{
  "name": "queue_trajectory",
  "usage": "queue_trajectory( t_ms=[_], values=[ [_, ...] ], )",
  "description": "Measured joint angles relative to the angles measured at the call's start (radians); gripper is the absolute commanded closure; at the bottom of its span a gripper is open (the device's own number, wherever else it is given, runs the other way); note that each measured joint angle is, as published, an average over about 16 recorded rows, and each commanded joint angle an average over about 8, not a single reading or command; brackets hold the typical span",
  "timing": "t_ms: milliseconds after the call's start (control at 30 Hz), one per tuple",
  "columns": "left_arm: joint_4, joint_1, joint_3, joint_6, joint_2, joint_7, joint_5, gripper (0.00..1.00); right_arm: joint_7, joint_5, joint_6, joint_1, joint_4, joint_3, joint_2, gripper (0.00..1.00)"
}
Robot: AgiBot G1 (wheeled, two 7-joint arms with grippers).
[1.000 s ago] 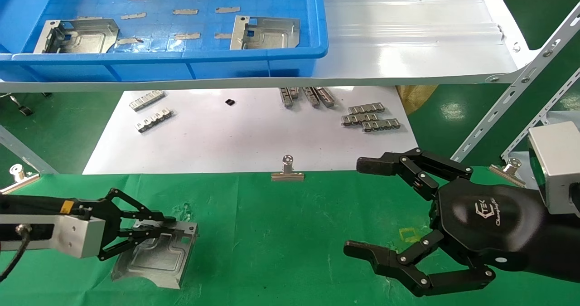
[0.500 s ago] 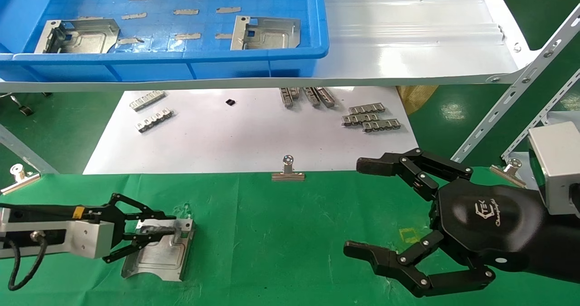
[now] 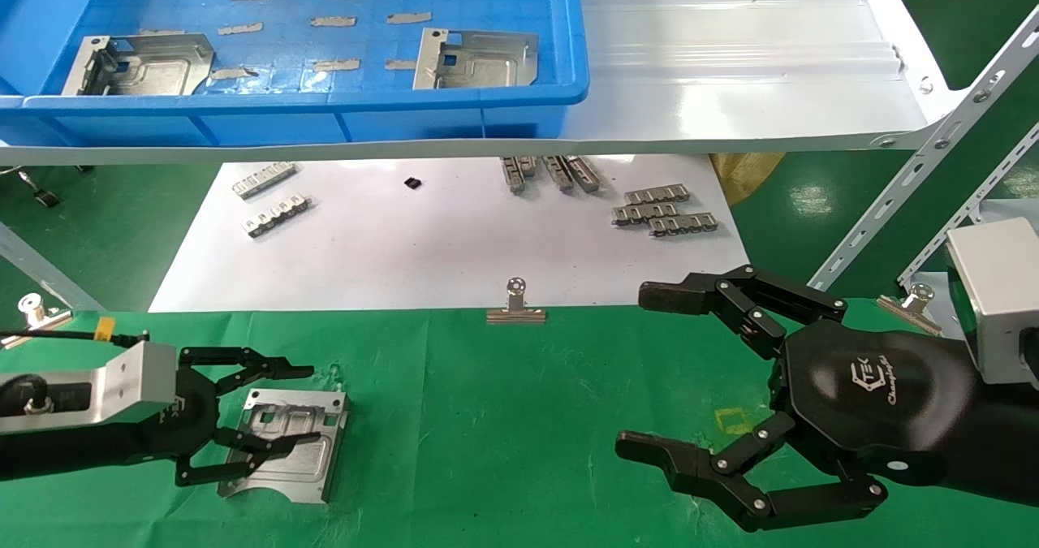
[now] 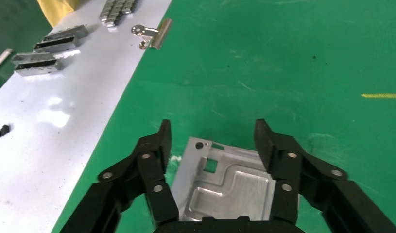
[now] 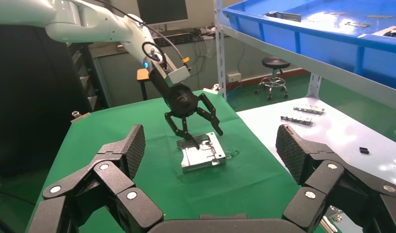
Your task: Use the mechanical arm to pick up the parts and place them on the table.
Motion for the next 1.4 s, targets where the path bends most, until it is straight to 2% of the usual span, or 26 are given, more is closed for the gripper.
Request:
queue_trajectory(
  t_ms=[500,1400],
  values=[
    [-0.091,0.05,-0.051,-0.01,-0.02,-0.096,-0.037,0.0,0.0,0.0,0.0,0.0,0.0,0.0,0.0,0.0],
    [-0.547,0.246,-0.318,-0.055,-0.09,-0.475,-0.123,0.0,0.0,0.0,0.0,0.0,0.0,0.0,0.0,0.0]
  ],
)
